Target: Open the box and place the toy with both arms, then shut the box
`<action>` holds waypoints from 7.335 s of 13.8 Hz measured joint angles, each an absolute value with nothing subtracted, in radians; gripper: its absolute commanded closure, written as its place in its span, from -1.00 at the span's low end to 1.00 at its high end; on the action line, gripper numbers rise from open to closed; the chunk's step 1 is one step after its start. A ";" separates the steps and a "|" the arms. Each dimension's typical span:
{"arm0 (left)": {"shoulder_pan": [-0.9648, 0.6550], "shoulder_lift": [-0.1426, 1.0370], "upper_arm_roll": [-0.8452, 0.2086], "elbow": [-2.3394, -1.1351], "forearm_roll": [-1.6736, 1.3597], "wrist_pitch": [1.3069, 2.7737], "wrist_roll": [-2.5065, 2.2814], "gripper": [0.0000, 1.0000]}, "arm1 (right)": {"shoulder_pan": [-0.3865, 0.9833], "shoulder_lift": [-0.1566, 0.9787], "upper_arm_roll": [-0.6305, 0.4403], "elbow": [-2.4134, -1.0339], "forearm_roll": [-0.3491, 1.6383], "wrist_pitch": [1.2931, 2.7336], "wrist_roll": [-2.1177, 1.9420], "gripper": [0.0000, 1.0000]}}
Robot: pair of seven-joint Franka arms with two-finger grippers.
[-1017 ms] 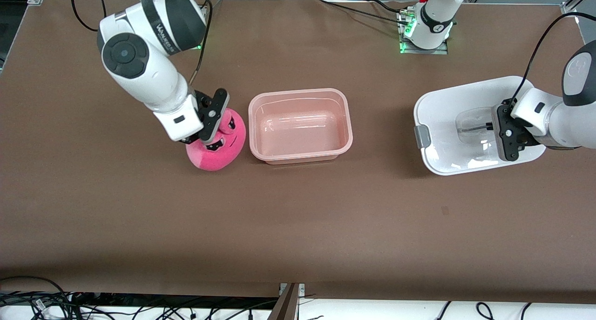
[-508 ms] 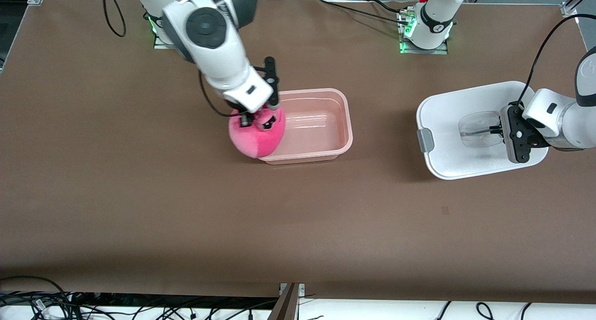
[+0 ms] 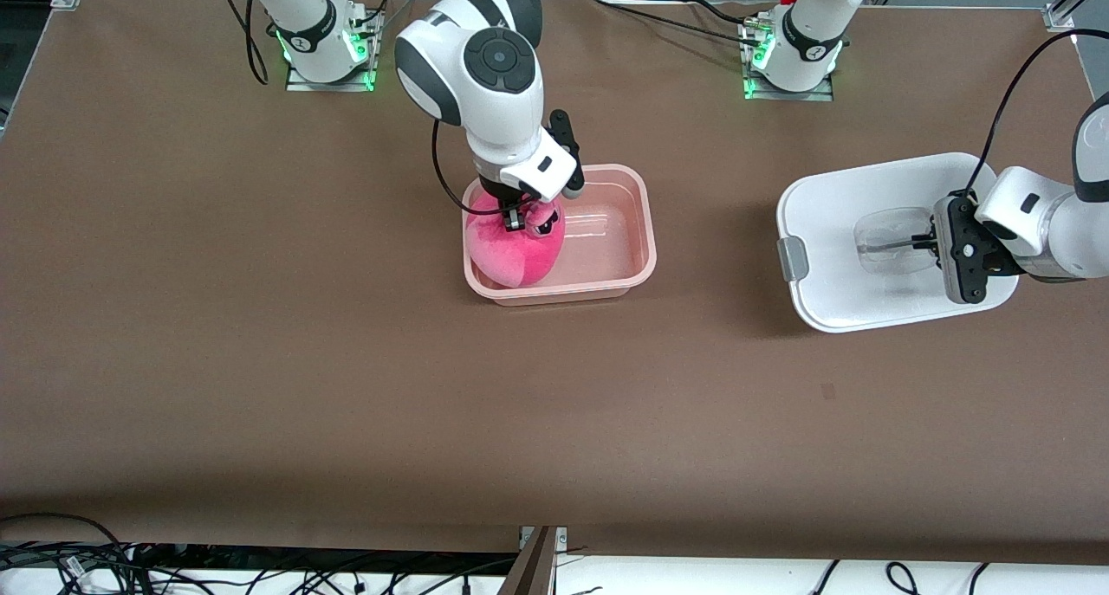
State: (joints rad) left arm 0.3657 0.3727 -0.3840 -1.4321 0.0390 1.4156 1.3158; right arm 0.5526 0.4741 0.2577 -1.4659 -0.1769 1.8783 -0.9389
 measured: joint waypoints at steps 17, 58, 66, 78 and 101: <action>0.383 0.381 -0.401 -1.428 0.025 1.415 1.345 1.00 | 0.596 0.713 0.261 -1.462 -0.255 2.194 -0.698 -1.00; -0.322 0.649 -0.533 -1.412 0.095 1.943 0.600 1.00 | 0.131 -0.002 0.012 -1.666 0.021 1.682 -0.035 -1.00; -0.328 0.647 -0.539 -1.410 0.095 1.917 0.596 1.00 | 0.130 -0.002 -0.006 -1.643 0.006 1.662 0.017 -1.00; -0.332 0.617 -0.536 -1.394 0.128 1.862 0.534 -1.00 | 0.130 -0.002 -0.035 -1.630 0.005 1.659 0.017 -1.00; -0.081 -0.035 -0.032 -1.639 0.037 1.651 0.059 -1.00 | 0.130 -0.002 -0.036 -1.626 0.005 1.658 0.017 -1.00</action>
